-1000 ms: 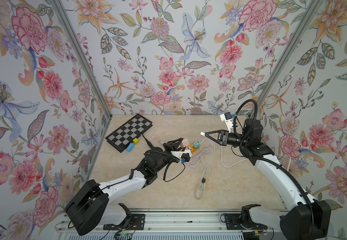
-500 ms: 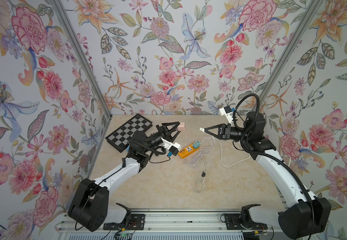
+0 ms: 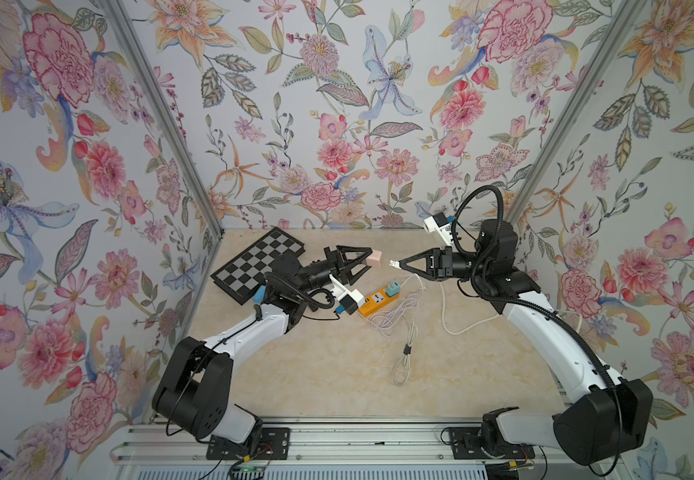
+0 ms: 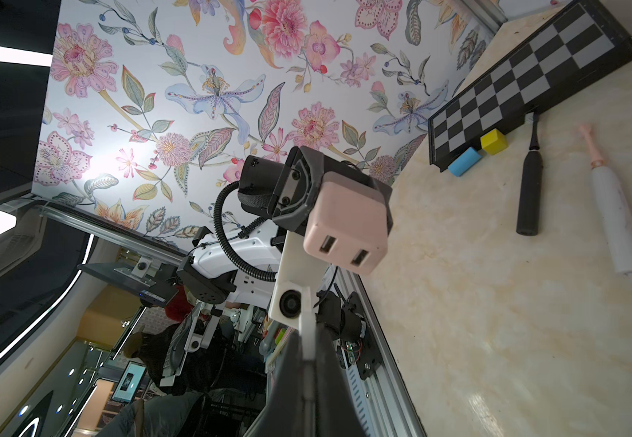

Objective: Charge the electric toothbrush
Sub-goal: Pick up the plug from the center of the board, then insert the charging cable into the plug.

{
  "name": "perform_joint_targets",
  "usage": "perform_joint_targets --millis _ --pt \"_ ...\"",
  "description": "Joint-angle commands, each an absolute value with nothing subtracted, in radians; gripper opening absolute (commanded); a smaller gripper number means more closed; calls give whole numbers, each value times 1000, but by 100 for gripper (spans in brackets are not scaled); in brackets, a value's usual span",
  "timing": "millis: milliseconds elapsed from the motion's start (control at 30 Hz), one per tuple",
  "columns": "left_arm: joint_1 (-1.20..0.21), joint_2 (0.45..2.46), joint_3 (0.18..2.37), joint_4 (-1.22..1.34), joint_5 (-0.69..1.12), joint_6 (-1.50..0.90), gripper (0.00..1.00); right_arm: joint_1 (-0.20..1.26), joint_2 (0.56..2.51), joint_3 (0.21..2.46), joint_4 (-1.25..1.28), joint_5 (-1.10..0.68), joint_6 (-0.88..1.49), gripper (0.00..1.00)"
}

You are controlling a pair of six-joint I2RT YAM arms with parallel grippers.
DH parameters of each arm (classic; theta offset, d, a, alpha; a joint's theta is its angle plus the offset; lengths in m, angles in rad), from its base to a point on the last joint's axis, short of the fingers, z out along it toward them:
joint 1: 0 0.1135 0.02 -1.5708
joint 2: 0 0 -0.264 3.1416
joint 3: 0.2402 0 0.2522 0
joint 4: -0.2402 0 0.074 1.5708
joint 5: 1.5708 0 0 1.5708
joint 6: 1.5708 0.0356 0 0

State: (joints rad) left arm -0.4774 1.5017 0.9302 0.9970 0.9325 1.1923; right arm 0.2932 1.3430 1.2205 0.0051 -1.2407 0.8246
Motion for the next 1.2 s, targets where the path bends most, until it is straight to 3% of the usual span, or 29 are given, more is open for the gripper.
perform_joint_targets --millis 0,800,1167 --pt "-488 1511 954 1078 969 1179 0 305 1356 1255 35 -1234 844 2" --pt "-531 1557 1007 1086 1000 1172 0 328 1385 1254 61 -1178 949 1" --pt "-541 1651 1071 1106 1041 1164 0 271 1410 1284 91 -1154 1018 0"
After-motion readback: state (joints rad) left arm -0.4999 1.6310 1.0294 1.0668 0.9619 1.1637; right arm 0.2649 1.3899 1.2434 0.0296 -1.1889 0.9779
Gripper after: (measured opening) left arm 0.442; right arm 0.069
